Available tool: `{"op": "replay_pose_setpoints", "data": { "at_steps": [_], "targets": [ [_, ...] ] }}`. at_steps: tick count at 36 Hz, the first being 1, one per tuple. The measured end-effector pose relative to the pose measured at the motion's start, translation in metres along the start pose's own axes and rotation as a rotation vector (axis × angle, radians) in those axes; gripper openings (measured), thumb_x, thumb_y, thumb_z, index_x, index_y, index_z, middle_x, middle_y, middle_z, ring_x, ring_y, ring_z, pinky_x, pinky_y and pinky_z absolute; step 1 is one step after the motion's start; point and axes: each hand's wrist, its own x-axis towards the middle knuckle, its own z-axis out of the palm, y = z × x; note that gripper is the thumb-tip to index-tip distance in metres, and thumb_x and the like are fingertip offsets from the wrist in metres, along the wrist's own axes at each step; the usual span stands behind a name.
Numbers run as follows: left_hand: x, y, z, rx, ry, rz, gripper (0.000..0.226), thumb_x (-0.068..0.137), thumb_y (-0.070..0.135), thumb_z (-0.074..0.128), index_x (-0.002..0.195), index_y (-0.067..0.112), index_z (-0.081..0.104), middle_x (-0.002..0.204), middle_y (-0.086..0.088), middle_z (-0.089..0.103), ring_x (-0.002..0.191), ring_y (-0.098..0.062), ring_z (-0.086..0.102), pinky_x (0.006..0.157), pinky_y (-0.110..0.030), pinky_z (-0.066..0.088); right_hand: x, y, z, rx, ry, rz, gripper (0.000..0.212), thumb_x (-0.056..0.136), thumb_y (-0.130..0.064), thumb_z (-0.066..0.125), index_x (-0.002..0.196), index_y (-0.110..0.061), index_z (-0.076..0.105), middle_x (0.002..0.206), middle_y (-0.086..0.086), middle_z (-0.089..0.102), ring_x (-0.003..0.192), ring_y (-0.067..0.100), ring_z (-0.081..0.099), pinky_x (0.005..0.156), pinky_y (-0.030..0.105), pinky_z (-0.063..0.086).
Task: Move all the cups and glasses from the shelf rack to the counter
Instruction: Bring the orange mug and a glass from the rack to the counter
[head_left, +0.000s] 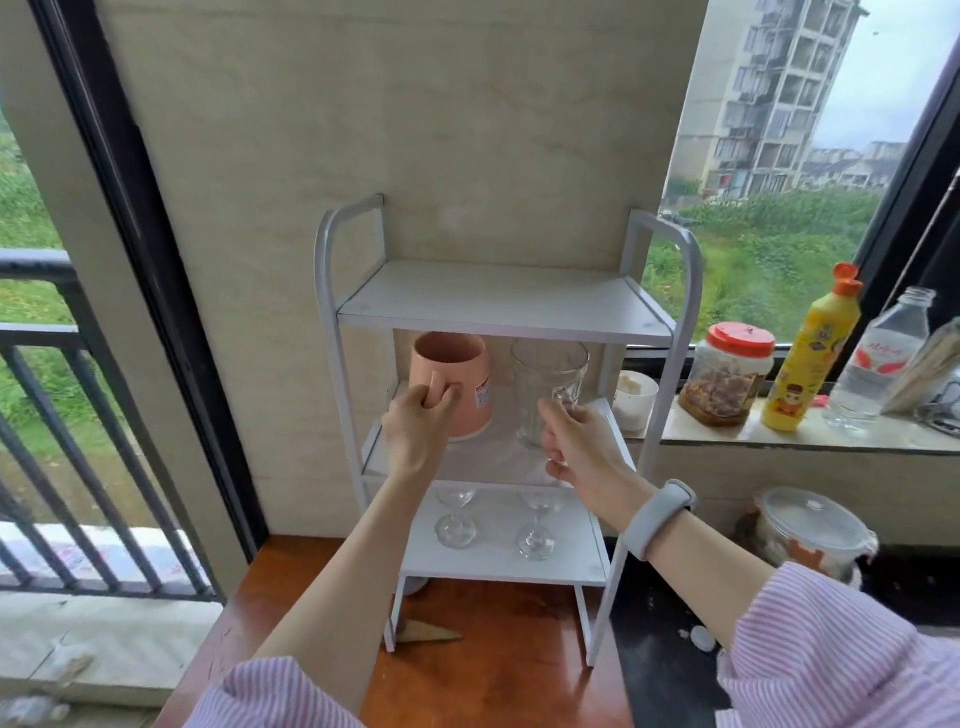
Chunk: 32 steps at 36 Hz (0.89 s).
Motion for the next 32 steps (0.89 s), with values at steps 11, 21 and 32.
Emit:
{"op": "replay_pose_setpoints", "data": {
  "at_steps": [11, 21, 32],
  "targets": [
    [-0.078, -0.001, -0.001, -0.252, 0.121, 0.102, 0.038, 0.083, 0.019, 0.064, 0.054, 0.011, 0.041, 0.046, 0.010, 0.041, 0.049, -0.006, 0.036, 0.050, -0.017, 0.032, -0.071, 0.017, -0.032, -0.045, -0.065, -0.147, 0.045, 0.090, -0.036, 0.052, 0.050, -0.025, 0.034, 0.043, -0.010, 0.028, 0.043, 0.008, 0.022, 0.052, 0.028, 0.024],
    [-0.179, 0.019, 0.017, -0.346, -0.008, 0.231, 0.045, 0.083, 0.020, 0.064, 0.046, 0.034, 0.043, 0.042, 0.016, 0.042, 0.045, -0.002, 0.036, 0.045, -0.008, 0.029, -0.151, 0.063, -0.106, -0.051, 0.012, -0.182, 0.048, 0.090, -0.028, 0.055, 0.044, -0.023, 0.043, 0.044, -0.013, 0.032, 0.044, 0.004, 0.026, 0.049, 0.020, 0.024],
    [-0.337, 0.069, 0.132, -0.387, -0.394, 0.182, 0.041, 0.082, 0.021, 0.066, 0.048, 0.020, 0.043, 0.047, 0.011, 0.041, 0.050, -0.003, 0.033, 0.046, -0.012, 0.026, -0.294, 0.116, -0.283, -0.148, 0.425, -0.022, 0.043, 0.089, -0.013, 0.057, 0.052, -0.016, 0.034, 0.050, -0.003, 0.029, 0.044, 0.005, 0.025, 0.044, 0.016, 0.023]
  ]
}}
